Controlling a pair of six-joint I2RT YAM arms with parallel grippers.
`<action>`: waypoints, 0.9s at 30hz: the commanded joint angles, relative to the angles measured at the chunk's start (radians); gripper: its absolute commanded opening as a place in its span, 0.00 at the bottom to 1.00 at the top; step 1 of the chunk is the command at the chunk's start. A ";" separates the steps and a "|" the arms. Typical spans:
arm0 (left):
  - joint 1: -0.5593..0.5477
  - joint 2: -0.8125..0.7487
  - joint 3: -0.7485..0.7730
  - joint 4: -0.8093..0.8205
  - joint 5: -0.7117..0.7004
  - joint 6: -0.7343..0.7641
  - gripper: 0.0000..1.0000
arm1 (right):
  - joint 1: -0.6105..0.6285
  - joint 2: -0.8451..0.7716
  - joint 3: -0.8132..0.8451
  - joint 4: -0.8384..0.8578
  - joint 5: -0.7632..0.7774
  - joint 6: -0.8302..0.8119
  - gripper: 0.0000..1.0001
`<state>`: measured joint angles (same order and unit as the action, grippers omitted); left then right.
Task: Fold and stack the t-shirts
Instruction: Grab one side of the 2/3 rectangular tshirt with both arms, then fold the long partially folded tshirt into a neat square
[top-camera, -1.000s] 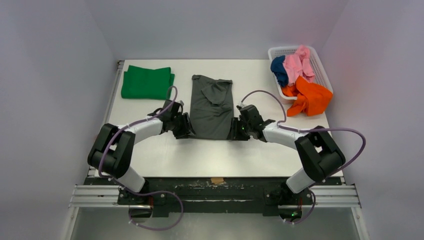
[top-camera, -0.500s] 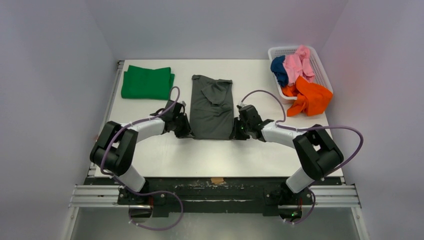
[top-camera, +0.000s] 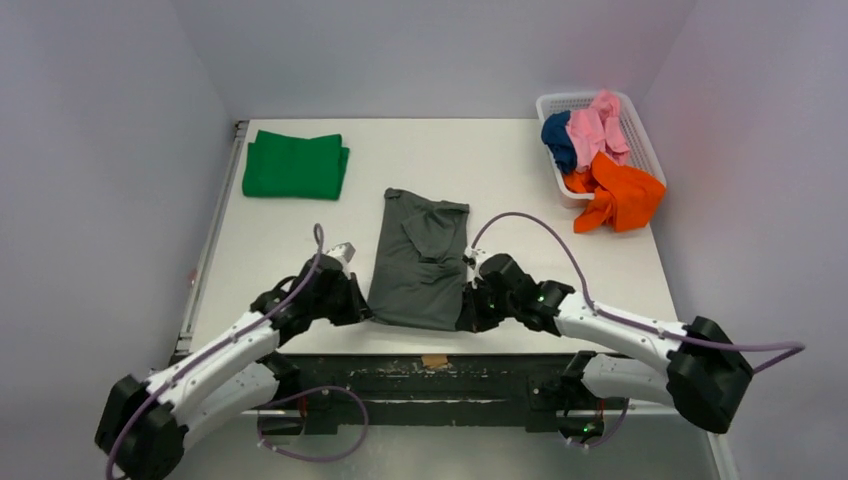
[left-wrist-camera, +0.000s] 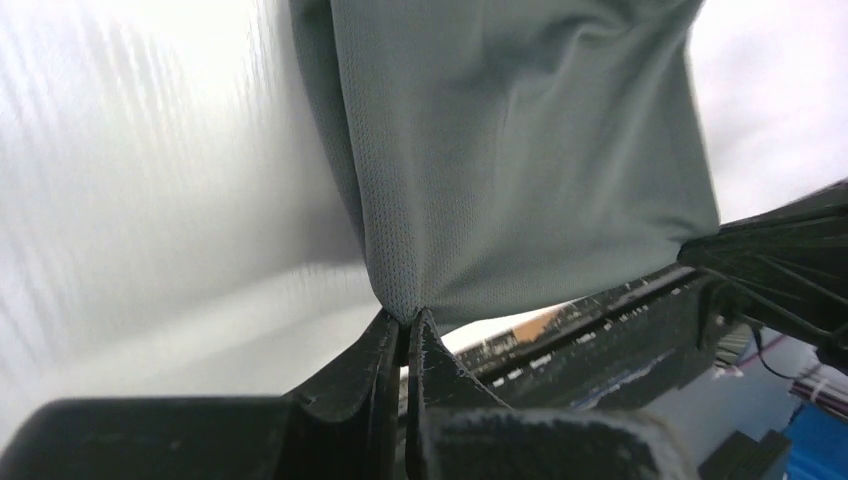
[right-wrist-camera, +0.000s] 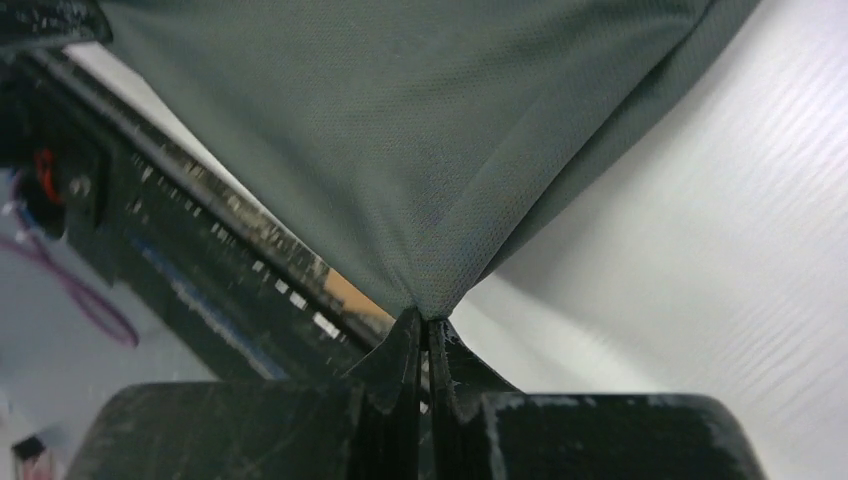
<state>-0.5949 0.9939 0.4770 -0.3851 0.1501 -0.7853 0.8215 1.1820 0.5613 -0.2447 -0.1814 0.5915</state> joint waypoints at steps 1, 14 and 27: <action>-0.018 -0.330 -0.059 -0.220 -0.031 -0.071 0.00 | 0.055 -0.172 -0.012 -0.108 -0.064 0.035 0.00; -0.006 -0.188 0.277 -0.199 -0.230 0.055 0.00 | -0.015 -0.208 0.240 -0.189 0.247 0.012 0.00; 0.196 0.314 0.603 -0.041 -0.109 0.133 0.00 | -0.325 0.117 0.434 -0.050 0.149 -0.082 0.00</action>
<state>-0.4397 1.2198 0.9733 -0.4786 0.0395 -0.7139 0.5602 1.2270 0.9268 -0.3450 -0.0467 0.5621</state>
